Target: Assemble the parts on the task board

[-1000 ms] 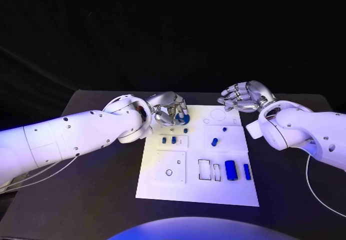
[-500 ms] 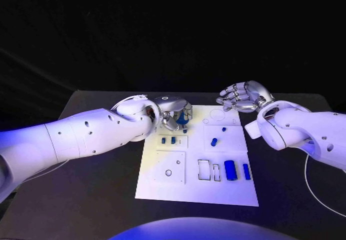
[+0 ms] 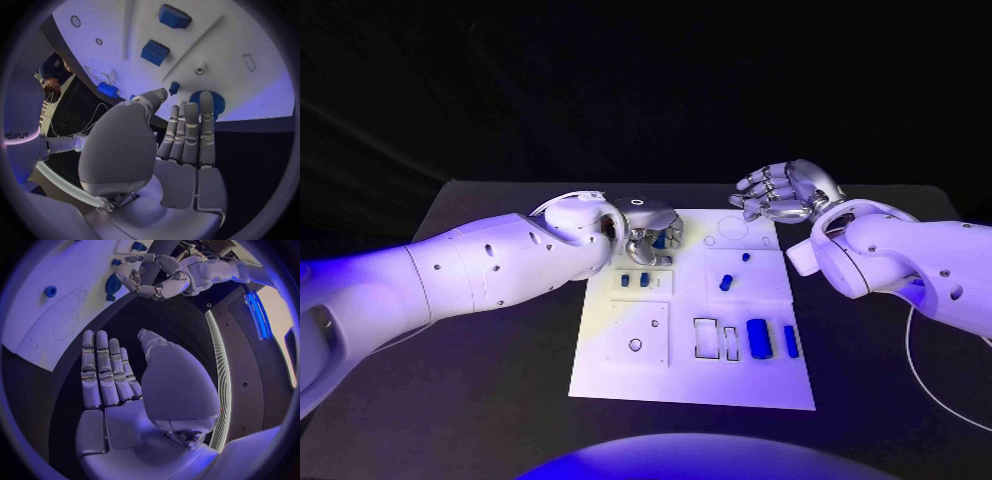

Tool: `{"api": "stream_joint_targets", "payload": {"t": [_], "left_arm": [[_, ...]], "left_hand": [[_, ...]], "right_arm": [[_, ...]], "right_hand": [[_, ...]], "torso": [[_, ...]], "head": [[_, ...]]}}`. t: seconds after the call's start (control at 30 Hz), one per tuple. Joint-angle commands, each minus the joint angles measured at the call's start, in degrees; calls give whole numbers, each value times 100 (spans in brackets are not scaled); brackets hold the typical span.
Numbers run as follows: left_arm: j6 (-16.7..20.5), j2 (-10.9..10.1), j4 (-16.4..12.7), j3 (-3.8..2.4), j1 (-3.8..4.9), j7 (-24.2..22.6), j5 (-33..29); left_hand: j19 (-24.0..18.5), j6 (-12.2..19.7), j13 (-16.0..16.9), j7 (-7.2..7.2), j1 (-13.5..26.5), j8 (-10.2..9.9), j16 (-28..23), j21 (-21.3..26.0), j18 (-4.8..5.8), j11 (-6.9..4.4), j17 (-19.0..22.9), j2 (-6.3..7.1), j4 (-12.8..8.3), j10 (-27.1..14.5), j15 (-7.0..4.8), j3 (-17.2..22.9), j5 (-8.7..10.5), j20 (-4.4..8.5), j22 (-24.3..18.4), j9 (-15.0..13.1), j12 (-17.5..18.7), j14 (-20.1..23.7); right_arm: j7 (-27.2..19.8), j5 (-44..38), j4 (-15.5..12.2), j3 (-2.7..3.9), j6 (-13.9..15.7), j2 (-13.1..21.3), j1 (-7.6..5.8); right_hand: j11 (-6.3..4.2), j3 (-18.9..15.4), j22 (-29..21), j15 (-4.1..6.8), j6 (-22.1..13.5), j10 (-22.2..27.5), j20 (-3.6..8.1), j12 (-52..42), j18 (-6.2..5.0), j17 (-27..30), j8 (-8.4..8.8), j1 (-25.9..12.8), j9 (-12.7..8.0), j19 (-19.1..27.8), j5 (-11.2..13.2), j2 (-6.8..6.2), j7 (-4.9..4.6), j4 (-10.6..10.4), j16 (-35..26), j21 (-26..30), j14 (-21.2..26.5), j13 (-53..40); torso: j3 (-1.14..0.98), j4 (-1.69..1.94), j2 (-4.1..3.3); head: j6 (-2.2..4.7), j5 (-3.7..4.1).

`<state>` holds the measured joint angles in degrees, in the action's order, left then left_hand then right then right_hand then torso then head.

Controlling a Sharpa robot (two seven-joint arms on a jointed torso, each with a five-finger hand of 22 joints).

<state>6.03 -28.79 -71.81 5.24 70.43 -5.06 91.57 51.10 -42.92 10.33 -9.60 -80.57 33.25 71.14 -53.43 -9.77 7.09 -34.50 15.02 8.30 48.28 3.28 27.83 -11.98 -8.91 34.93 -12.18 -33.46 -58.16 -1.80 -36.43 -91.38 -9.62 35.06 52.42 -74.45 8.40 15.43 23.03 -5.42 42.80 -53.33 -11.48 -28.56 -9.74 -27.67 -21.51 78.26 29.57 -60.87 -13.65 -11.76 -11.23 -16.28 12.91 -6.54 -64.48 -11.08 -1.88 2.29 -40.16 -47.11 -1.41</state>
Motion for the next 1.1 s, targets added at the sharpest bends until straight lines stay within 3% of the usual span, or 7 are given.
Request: {"api": "stream_joint_targets", "payload": {"t": [0.03,0.57,1.1], "left_arm": [[-224,29,19,0,2,6,129],[-368,150,189,51,-13,-25,129],[-438,206,276,58,-25,-78,85]], "left_hand": [[54,-54,-14,3,32,-27,35,-27,-75,-9,10,-10,-4,41,-2,-21,27,-4,7,10,32,-28],[122,-335,-180,52,-75,-176,483,-238,-78,-70,-423,-93,-95,367,-57,192,20,45,146,95,197,-409],[125,-459,-246,70,-94,-250,675,-377,-77,-104,-627,-153,-171,546,-85,309,34,68,244,125,271,-586]], "right_arm": [[-61,-21,-13,1,-46,-2,2],[-64,-21,-28,2,-39,0,2],[-59,-21,-25,2,-43,-11,2]], "right_hand": [[32,-21,-5,-11,-27,5,-20,-4,-68,5,-33,-12,-5,-14,0,22,-139,-2,-36,32,-23,4],[32,-21,-5,-11,-27,5,-20,-4,-68,5,-33,-12,-5,-14,0,22,-139,-2,-36,32,-23,4],[32,-19,-19,-11,-28,4,-20,-9,-69,9,-38,-9,-9,-19,-1,29,-139,1,-46,37,-28,22]], "torso": [[-2,4,4],[-2,2,4],[-5,6,15]], "head": [[-3,3],[-17,16],[-32,10]]}}
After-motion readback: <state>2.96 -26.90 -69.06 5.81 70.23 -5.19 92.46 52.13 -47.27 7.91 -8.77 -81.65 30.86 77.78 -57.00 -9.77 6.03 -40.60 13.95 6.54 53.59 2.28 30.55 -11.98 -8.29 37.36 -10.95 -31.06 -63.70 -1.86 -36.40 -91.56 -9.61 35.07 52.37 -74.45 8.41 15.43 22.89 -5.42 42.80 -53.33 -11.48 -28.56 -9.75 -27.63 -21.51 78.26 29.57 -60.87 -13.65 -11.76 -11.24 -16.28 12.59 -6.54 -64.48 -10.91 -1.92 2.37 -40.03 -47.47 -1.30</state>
